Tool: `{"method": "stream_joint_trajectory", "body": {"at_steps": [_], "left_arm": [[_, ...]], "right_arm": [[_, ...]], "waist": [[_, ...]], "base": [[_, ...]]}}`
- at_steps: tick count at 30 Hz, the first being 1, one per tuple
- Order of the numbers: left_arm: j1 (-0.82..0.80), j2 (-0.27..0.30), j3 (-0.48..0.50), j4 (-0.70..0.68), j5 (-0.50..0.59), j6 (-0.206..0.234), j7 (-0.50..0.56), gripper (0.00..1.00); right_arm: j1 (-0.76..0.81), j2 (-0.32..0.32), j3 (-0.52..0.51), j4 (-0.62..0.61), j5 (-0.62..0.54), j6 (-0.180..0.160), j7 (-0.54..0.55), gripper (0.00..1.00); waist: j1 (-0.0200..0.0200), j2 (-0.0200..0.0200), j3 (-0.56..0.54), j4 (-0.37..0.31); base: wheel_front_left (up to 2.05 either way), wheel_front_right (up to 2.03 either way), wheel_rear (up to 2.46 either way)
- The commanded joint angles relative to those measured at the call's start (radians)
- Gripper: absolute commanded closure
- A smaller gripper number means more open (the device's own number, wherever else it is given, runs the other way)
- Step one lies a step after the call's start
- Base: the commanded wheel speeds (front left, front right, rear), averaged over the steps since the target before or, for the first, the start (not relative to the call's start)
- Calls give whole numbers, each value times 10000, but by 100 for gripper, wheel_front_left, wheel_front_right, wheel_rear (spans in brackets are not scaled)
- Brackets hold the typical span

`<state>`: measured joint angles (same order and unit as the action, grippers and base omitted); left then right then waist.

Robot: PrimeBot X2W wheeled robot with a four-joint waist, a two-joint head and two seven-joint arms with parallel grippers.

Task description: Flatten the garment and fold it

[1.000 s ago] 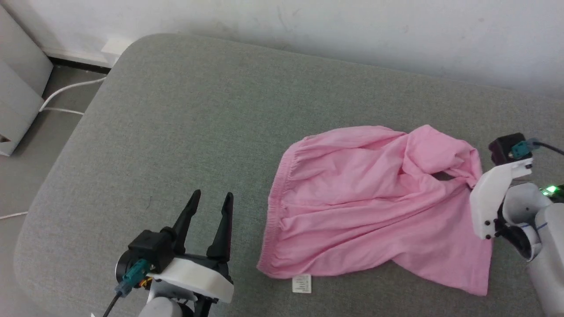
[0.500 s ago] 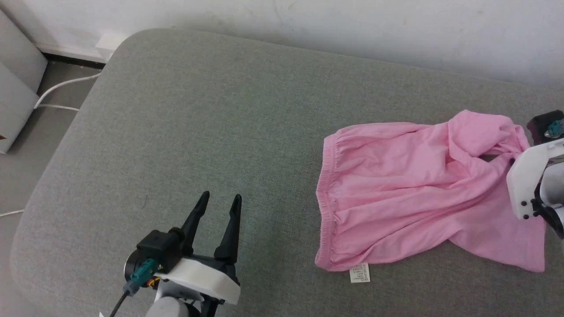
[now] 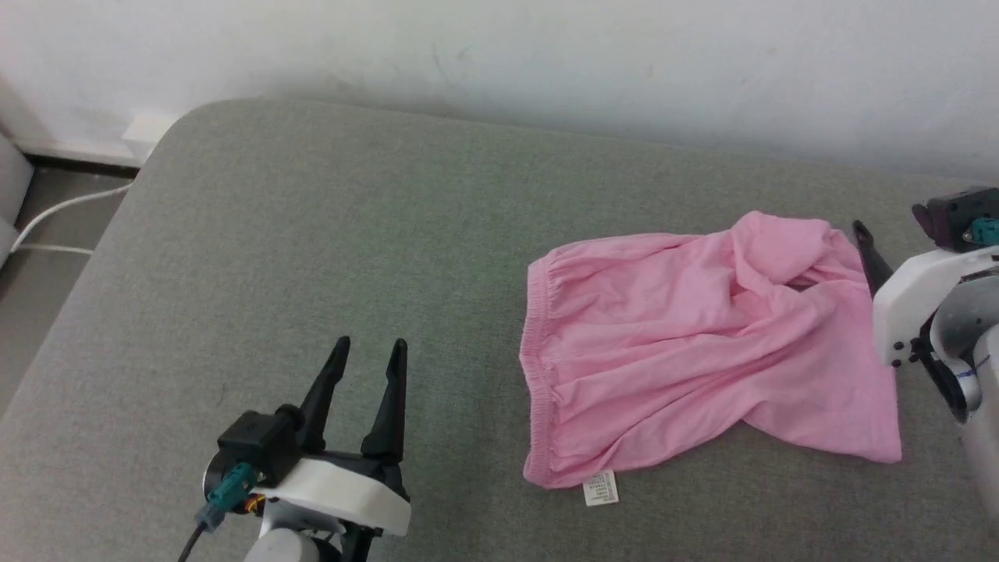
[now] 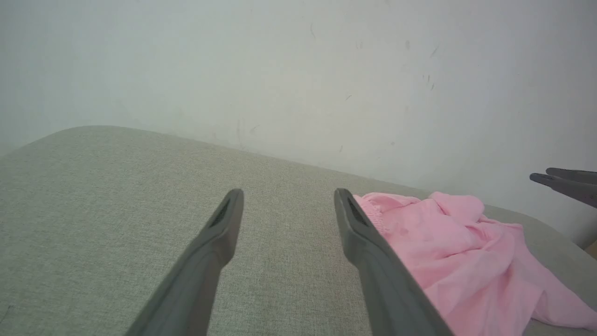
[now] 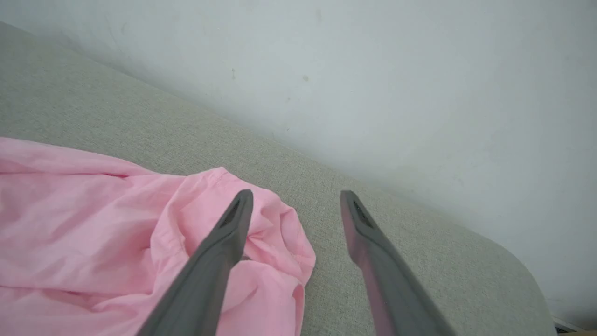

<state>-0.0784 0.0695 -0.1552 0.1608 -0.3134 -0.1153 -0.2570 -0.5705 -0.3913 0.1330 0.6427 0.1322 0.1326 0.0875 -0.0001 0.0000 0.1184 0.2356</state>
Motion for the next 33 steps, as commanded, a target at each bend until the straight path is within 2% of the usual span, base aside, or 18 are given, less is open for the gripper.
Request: {"method": "stream_joint_trajectory", "body": {"at_steps": [1,5,8,15,19,25,29,33], "left_arm": [[214,-27,108,-90,16,-109,-47,0],[475,-8,198,-199,54,-128,-47,0],[615,35,154,-245,92,-138,-47,0],[960,258,-352,-14,136,-148,83,0],[1109,451,-804,148,20,-150,1321,0],[1292,687,-1336,-442,-448,-140,3647,0],[1446,892,-1411,-803,-461,194,4951,0],[1496,997,-1401,-925,-135,756,5504,0]], "right_arm": [[388,170,-2,-301,93,-19,-336,0],[1286,430,-280,-1297,358,-19,-1142,0],[2124,708,-898,-2193,351,-19,-1863,0],[4395,2101,-2333,-4332,234,-19,-2775,0],[5363,2827,-2805,-5242,125,-19,-2705,0],[5822,3231,-3068,-5760,-41,-19,-2417,0],[5778,3310,-3116,-5813,-132,-19,-2355,0],[5696,3351,-3158,-5827,-217,-19,-2291,0]], "waist": [[1,0,-509,-569],[1,0,-725,-1038],[1,0,-807,-1306],[1,0,-721,-1857],[1,0,-563,-2125],[1,0,-260,-2407],[1,0,-102,-2472],[1,0,30,-2503]], "base": [[0,0,0],[0,0,0],[0,0,0],[0,0,0],[0,0,0],[0,0,0],[0,0,0],[0,0,0]]}}
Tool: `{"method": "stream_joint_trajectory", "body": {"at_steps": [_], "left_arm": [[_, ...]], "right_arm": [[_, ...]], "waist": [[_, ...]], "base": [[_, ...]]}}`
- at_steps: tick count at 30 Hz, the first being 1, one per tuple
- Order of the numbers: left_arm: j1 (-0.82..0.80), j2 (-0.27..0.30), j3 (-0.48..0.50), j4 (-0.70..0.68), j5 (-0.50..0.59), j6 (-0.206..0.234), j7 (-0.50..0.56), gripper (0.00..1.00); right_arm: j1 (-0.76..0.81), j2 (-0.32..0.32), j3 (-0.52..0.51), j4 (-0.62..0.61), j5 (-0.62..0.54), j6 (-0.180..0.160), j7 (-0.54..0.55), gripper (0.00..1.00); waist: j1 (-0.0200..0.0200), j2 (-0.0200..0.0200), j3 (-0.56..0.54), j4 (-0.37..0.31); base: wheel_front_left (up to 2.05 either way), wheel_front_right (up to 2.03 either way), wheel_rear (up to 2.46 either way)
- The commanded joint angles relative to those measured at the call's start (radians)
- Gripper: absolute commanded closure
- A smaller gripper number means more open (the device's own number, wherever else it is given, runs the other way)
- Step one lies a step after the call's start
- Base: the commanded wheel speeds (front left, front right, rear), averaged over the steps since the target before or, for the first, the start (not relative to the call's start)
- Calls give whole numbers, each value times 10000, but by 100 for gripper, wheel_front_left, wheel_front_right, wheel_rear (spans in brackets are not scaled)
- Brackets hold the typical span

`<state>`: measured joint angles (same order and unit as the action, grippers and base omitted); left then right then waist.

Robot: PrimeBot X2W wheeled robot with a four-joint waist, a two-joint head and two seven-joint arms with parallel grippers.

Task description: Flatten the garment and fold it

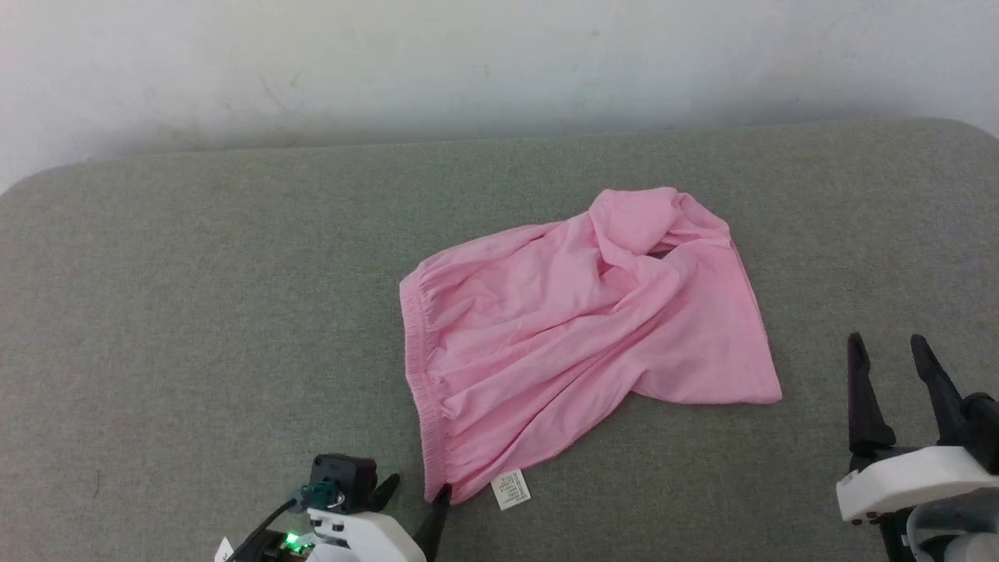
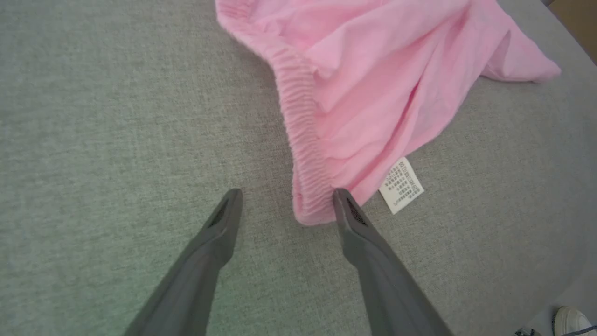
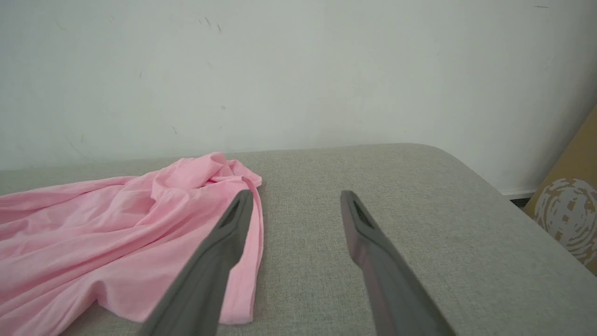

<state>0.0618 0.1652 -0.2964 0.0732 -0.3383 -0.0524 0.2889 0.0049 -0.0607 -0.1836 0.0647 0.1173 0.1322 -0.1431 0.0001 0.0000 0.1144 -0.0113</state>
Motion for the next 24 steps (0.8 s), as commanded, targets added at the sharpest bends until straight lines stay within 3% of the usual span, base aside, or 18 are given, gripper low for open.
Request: {"method": "stream_joint_trajectory", "body": {"at_steps": [1,14,15,16,17,24], "left_arm": [[93,2,22,-51,145,241,73,0],[-159,-167,-229,828,303,623,511,0],[-196,-164,-273,953,297,591,570,13],[-231,-181,-302,1063,254,544,604,64],[-268,-191,-329,1152,220,493,604,100],[-481,-346,-226,1314,-89,320,7,100]], "right_arm": [[-74,52,31,-46,-80,-15,33,0],[-224,87,191,-125,-230,-15,170,0],[-239,88,199,-146,-243,-15,178,0],[-250,89,215,-168,-263,-15,189,0],[-254,84,238,-185,-290,-15,210,0],[-50,-484,784,-66,-395,-15,1172,0]], "waist": [[-1,0,105,-40],[-1,0,491,-77],[-1,0,517,-78],[-1,0,539,-76],[-1,0,551,-67],[-1,0,423,178]], "base": [[0,0,0],[0,0,0],[0,0,0],[0,0,0],[0,0,0],[0,0,0]]}}
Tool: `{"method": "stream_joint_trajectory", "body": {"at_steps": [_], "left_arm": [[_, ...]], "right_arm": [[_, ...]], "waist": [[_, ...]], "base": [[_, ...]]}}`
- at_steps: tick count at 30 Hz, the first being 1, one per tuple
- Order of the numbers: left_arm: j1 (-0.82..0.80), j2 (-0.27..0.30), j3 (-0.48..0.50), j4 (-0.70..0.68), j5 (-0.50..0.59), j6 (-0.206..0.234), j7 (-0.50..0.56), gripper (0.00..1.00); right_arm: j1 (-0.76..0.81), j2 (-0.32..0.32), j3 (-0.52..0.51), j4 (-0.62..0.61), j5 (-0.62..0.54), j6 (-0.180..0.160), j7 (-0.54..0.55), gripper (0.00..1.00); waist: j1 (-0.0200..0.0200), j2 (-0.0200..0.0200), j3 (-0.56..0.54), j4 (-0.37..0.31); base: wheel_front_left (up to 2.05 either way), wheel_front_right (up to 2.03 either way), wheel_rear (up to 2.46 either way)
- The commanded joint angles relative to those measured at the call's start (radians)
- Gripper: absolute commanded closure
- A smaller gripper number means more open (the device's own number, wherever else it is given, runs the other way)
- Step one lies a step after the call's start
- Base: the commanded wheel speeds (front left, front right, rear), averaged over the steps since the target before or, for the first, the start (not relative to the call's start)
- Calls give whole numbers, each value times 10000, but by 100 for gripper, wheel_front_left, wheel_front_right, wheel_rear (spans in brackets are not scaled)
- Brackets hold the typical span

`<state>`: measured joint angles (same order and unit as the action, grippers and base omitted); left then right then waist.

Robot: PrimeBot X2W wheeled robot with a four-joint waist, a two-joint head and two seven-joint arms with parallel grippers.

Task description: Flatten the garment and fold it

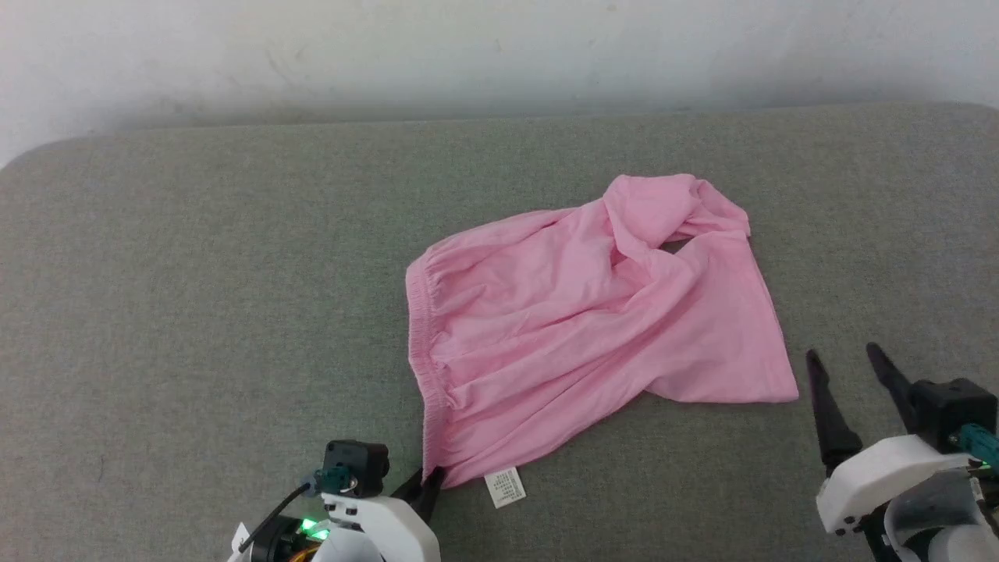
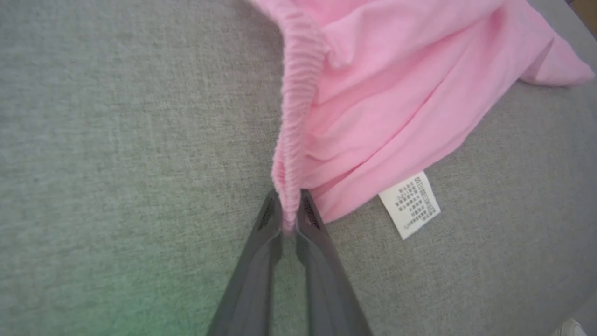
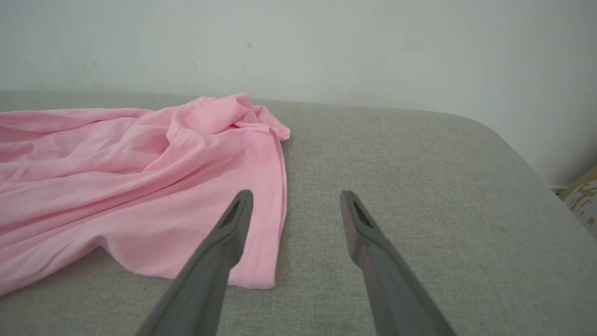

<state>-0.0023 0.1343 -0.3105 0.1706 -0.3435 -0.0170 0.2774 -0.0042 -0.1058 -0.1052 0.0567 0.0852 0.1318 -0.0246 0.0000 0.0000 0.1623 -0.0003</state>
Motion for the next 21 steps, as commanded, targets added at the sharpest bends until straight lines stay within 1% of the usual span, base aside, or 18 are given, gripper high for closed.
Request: {"method": "stream_joint_trajectory", "body": {"at_steps": [1,3,6,8,10,11,13,16,21], "left_arm": [[123,-49,-54,296,-64,-57,-36,100],[48,-91,51,147,-136,-62,-396,100],[-71,-123,146,-204,-119,-47,-948,100],[-138,-136,135,-457,-101,-102,-1241,100],[-179,-130,116,-681,-66,-138,-1465,100],[-195,-129,85,-779,-52,-168,-1545,100],[-223,-132,18,-934,-16,-201,-1647,100],[-267,-133,-52,-1094,19,-222,-1752,100],[-320,-152,-172,-1289,57,-203,-1776,100]], "right_arm": [[94,-194,195,72,-44,-11,271,0],[171,-428,466,167,170,-11,881,0],[177,-709,597,377,281,-11,1896,0],[56,-653,555,502,604,-11,2456,0],[-220,-382,342,658,1223,-11,2863,0],[-350,-399,257,770,1265,-11,3068,0],[-539,-483,162,1057,1103,-11,3550,0],[-771,-340,-93,1426,961,-11,4178,0],[-932,-191,-22,1810,805,-11,4699,0]], "waist": [[0,0,-80,116],[0,0,-125,215],[0,0,-149,358],[0,0,-141,468],[0,0,-114,540],[0,0,-102,585],[0,0,-73,683],[0,0,-29,800],[0,0,95,956]], "base": [[0,0,0],[0,0,0],[0,0,0],[0,0,0],[0,0,0],[0,0,0],[0,0,0],[0,0,0],[0,0,0]]}}
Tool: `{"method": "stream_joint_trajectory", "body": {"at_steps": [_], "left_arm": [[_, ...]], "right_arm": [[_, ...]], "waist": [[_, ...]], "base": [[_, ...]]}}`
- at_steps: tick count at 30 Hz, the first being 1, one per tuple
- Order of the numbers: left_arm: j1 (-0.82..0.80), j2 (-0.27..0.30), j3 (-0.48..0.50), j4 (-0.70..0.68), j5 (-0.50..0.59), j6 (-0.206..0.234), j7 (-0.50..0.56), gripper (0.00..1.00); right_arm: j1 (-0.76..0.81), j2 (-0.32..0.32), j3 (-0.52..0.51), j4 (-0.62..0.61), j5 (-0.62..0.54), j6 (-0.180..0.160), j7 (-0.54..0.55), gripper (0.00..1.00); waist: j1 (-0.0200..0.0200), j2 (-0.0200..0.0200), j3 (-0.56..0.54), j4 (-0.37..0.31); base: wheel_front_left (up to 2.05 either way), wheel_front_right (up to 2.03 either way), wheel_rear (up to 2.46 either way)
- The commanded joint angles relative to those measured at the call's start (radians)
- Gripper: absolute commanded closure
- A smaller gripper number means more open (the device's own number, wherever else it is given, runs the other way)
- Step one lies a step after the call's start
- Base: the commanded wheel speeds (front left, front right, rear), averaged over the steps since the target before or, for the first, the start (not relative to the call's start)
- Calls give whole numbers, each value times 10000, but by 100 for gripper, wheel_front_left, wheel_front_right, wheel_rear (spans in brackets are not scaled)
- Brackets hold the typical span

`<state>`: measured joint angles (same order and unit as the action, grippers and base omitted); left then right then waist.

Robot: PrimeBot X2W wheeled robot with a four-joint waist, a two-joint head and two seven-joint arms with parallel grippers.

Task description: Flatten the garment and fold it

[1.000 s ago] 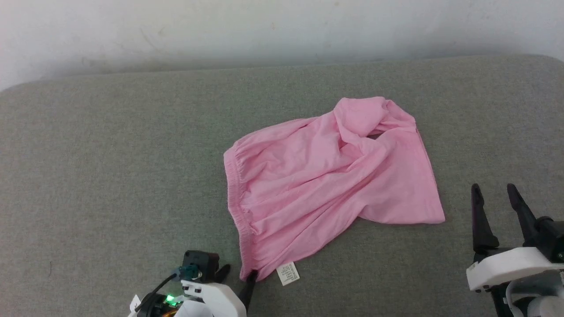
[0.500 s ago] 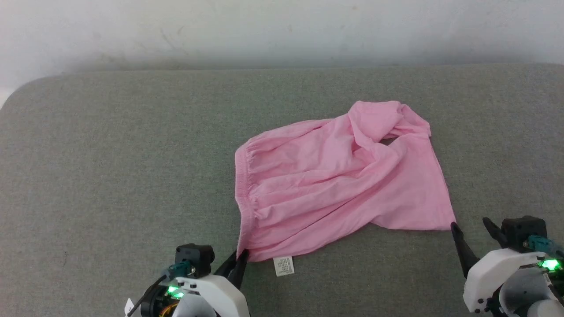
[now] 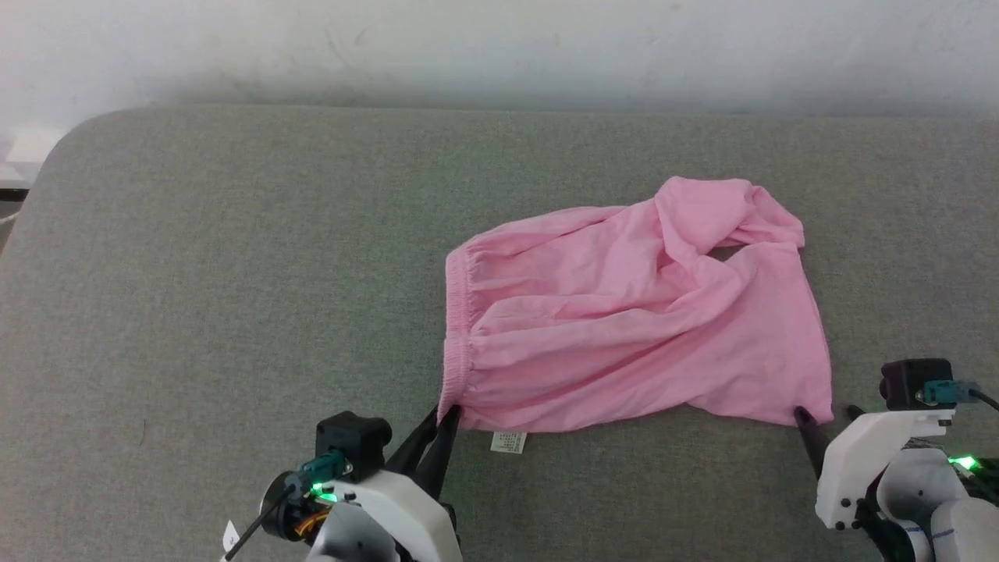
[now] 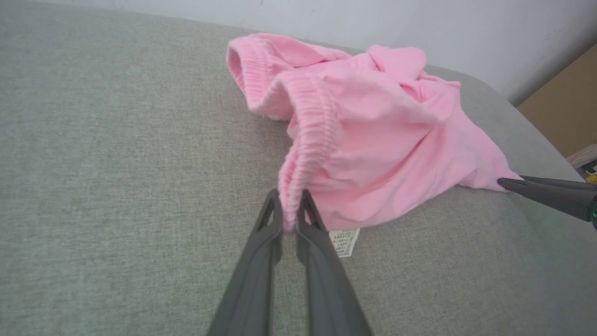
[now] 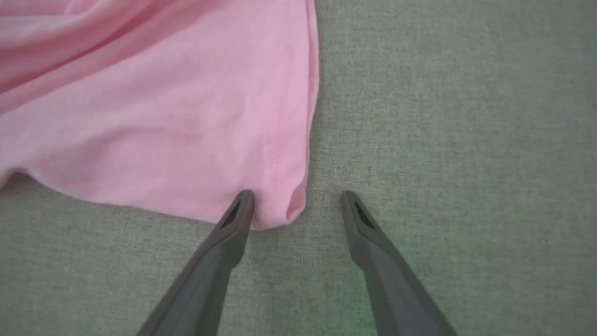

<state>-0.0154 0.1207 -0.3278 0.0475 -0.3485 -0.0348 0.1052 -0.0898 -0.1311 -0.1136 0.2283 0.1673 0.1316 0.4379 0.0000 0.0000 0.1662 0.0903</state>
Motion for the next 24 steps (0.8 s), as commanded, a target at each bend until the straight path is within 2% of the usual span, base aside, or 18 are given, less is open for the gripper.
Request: {"method": "stream_joint_trajectory", "body": {"at_steps": [1,4,5,6,7,11,15,24], "left_arm": [[-195,-17,-10,-82,107,-16,-59,100],[-219,-3,-24,-66,99,-7,-95,100],[-229,9,-27,-34,101,-1,-96,100],[-238,25,-31,3,107,6,-98,100],[-242,39,-33,40,111,11,-107,100],[-220,120,14,198,75,43,-125,100],[-177,301,138,246,10,59,-95,100],[-184,1154,672,-813,-108,164,569,100]], "right_arm": [[-80,73,104,177,-4,-9,150,0],[-2,-26,459,439,35,-9,429,0],[26,-37,559,511,143,-9,494,56],[45,-36,626,557,264,-9,526,93],[64,-57,694,578,353,-9,532,100],[139,-196,681,430,677,-9,323,100],[202,-396,661,-243,1336,-9,72,100],[348,-1750,1298,-2841,3225,-9,460,100]], "waist": [[0,0,82,66],[0,0,150,106],[0,0,167,114],[0,0,173,115],[0,0,167,111],[0,0,-1,61],[0,0,-368,-72],[0,0,-1345,-513]], "base": [[0,0,0],[0,0,0],[0,0,0],[0,0,0],[0,0,0],[0,0,0],[0,0,0],[0,0,0]]}}
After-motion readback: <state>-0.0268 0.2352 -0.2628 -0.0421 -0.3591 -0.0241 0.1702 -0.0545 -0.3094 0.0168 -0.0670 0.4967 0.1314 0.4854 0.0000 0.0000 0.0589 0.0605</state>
